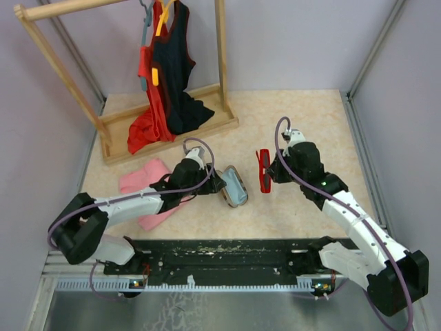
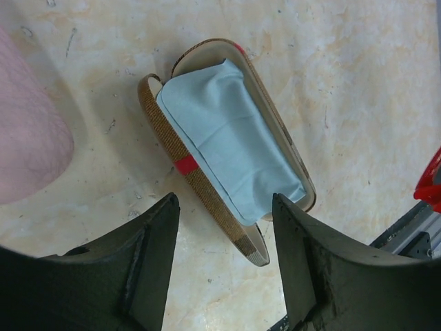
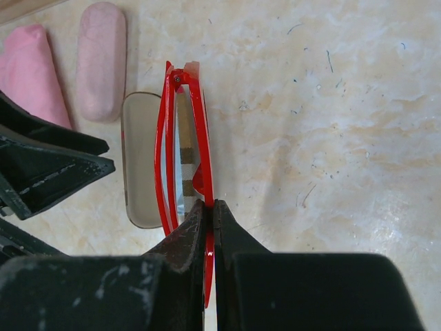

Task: Organize the sunglasses
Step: Place the sunglasses in the sunglasses case.

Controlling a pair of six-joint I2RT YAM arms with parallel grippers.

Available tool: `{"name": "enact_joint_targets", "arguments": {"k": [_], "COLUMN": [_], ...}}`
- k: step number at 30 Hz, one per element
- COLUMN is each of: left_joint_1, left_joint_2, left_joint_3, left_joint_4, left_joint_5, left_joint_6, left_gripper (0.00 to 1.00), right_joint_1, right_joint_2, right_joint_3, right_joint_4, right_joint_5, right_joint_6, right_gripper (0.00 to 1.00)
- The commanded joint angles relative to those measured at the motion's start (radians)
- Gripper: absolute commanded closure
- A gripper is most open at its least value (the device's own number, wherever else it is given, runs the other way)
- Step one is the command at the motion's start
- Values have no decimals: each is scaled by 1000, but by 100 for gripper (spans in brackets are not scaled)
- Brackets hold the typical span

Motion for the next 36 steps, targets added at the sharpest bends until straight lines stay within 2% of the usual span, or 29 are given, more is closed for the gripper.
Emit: {"name": "enact_joint_targets", "arguments": {"k": [1,4,8,14,22,27,31,36], "left_joint_1": [5,6,8,10,12,13,13,12], "left_joint_2": [69,98,137,199,183,176,174,175], "left_joint_3": [53,77,80,114,129,149,169,185], "left_joint_4": [20,-24,5,20,-21,-57,-84,-94], "left_joint_5": [25,16,27,63,51,47,52,77], "left_joint_6": [-56,-72,-79,-52,2,53,82,92], "left_gripper": [38,40,42,52,60,66,65,58], "right_joint_1": [6,6,6,7,6,6,6,6], "right_joint_2": [-11,-18,-25,-25,-25,-2,44,106], "right_joint_3": [27,26,27,33,34,32,18,-9], "right_joint_4": [21,13,6,3,6,27,79,172], "right_joint_5": [-10,-6,-2,-14,-32,-114,-184,-201], "right_joint_6": [-16,-16,-17,-20,-14,11,70,178], "right_gripper": [100,100,100,100,100,100,100,100]}}
